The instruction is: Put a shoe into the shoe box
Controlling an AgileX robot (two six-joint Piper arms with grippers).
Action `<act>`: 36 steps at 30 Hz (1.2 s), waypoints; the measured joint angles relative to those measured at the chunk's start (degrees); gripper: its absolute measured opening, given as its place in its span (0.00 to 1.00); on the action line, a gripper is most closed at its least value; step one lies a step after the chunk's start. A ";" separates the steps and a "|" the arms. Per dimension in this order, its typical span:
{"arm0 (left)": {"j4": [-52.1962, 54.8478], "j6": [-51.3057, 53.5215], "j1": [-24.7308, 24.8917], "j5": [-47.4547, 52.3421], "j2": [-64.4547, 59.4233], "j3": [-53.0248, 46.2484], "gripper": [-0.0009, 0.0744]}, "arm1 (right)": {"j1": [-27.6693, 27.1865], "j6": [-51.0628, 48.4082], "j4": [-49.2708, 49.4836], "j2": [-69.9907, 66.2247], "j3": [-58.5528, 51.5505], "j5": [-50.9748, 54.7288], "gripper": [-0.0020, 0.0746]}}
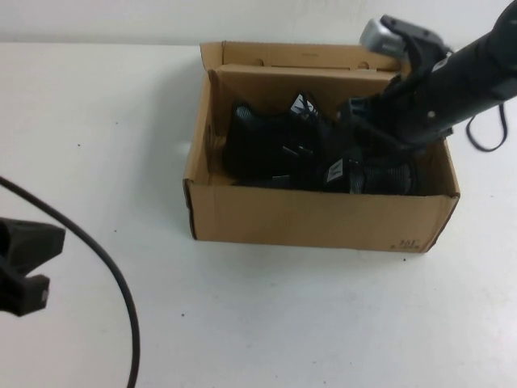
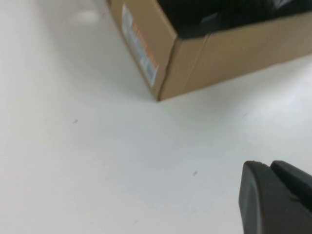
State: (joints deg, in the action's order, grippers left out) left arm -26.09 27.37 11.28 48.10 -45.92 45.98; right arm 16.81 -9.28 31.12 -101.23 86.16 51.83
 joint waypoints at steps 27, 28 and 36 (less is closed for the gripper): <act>7.80 -6.14 0.00 8.31 16.35 6.84 0.01 | 0.00 -8.76 -4.41 39.79 -9.32 -8.31 0.01; 7.80 -6.38 0.00 8.64 16.51 6.84 0.01 | 0.00 -8.76 -4.70 42.16 -12.20 -10.31 0.01; 7.80 -6.85 0.00 8.33 17.01 6.84 0.01 | 0.00 -13.91 -7.13 59.79 -34.63 -17.15 0.01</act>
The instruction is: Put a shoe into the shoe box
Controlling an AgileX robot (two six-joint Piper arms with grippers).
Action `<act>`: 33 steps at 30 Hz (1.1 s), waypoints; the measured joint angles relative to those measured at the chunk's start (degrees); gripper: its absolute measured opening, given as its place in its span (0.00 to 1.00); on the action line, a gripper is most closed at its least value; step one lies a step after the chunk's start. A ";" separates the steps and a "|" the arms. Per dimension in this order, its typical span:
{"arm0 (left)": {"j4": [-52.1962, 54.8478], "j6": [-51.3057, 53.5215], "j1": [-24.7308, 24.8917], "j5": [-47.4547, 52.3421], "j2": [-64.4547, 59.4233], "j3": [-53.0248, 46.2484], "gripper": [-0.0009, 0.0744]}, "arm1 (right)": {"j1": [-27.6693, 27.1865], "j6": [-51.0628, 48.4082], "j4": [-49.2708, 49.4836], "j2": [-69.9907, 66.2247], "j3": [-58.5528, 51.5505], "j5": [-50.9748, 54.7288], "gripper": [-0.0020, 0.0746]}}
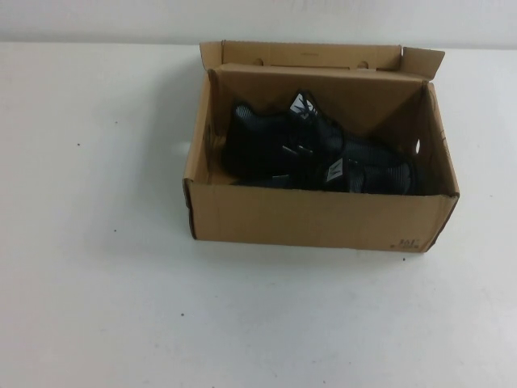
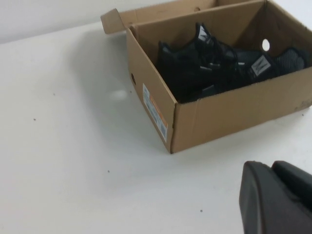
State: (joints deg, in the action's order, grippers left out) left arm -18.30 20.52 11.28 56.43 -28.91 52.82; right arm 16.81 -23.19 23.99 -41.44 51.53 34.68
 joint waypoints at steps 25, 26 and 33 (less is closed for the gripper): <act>0.00 -0.20 0.00 -3.52 -0.10 0.00 0.01 | 0.00 -1.14 -0.33 32.57 -35.99 -12.17 0.00; 0.00 -0.20 0.00 -3.52 -0.10 0.00 0.01 | -0.17 -1.14 -0.25 32.57 -35.99 -12.17 0.00; 0.00 -0.20 0.00 -3.43 -0.10 0.00 0.01 | -1.16 -1.14 -0.11 32.57 -35.99 -12.25 0.00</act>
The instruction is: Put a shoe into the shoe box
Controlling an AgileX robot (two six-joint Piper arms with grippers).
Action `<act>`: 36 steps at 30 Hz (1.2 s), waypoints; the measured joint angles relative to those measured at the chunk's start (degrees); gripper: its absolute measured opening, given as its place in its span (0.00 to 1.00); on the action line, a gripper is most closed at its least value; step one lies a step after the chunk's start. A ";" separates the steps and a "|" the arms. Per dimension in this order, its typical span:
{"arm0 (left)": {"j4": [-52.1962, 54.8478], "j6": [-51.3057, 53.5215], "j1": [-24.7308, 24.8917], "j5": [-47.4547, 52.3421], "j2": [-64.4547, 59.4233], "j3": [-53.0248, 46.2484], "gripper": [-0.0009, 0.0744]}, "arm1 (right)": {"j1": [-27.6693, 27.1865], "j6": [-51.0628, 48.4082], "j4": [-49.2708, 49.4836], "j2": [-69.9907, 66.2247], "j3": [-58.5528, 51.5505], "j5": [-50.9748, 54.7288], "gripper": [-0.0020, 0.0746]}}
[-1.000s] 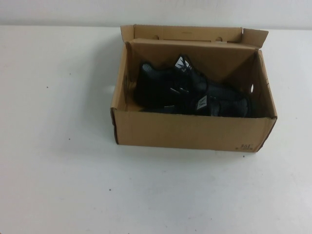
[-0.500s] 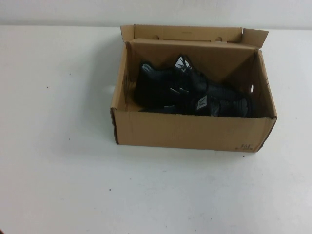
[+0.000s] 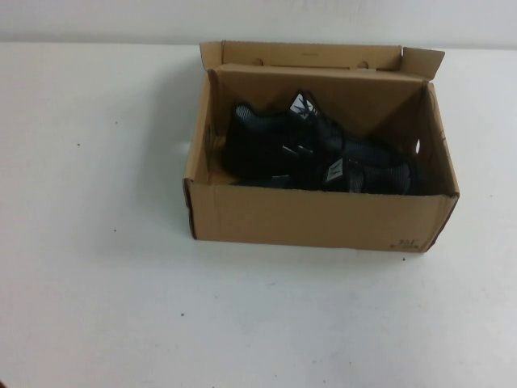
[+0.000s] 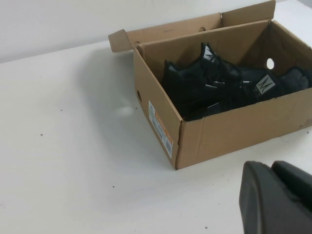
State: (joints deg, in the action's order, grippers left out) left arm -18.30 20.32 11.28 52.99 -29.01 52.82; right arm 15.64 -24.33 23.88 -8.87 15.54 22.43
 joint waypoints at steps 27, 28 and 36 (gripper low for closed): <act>6.28 -0.13 0.00 -15.42 11.75 -15.33 0.01 | 0.00 0.00 0.26 0.00 0.00 -0.05 0.00; 7.06 -0.24 0.00 -17.85 13.94 -17.84 0.01 | 0.00 0.00 0.26 0.00 0.00 -0.05 0.00; 18.85 -20.32 0.00 -26.62 25.46 -36.64 0.01 | 0.00 0.00 0.40 0.00 0.00 -0.05 0.00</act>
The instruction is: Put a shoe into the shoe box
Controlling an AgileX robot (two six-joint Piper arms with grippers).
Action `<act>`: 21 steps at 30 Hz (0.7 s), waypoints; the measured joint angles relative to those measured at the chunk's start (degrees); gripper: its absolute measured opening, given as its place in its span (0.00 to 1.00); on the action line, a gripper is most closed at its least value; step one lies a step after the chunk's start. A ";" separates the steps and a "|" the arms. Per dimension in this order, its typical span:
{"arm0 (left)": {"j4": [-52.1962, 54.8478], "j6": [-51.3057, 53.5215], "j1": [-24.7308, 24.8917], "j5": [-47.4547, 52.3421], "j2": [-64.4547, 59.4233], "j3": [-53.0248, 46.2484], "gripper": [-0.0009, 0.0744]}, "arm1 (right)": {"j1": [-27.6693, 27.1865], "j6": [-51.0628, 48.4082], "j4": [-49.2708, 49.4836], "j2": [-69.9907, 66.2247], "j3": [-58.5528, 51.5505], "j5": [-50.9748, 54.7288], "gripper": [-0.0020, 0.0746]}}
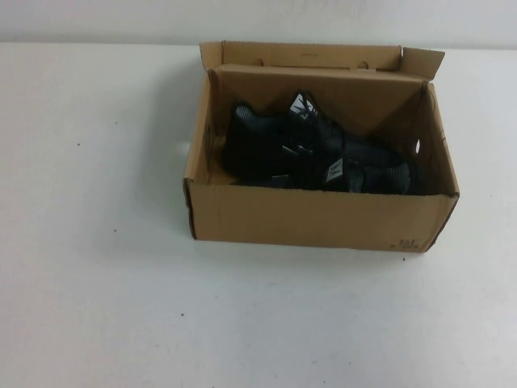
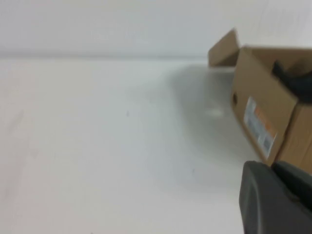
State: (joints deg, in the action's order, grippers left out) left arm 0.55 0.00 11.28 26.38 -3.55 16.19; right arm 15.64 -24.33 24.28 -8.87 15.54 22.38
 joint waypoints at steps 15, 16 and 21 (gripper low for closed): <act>1.07 -6.65 0.00 -2.63 4.23 -17.23 0.01 | 0.00 -0.11 0.00 0.00 -0.05 0.00 0.00; 0.93 -6.74 0.00 -2.77 4.23 -17.31 0.01 | 0.00 -0.11 0.00 0.00 -0.05 0.00 0.00; 0.82 -6.89 0.00 -3.03 4.23 -17.37 0.01 | 0.00 -0.11 0.00 0.00 -0.05 0.00 0.00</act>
State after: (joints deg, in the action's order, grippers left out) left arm 1.37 -6.89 11.28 23.35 0.68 -1.19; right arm 15.64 -24.44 24.28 -8.87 15.50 22.38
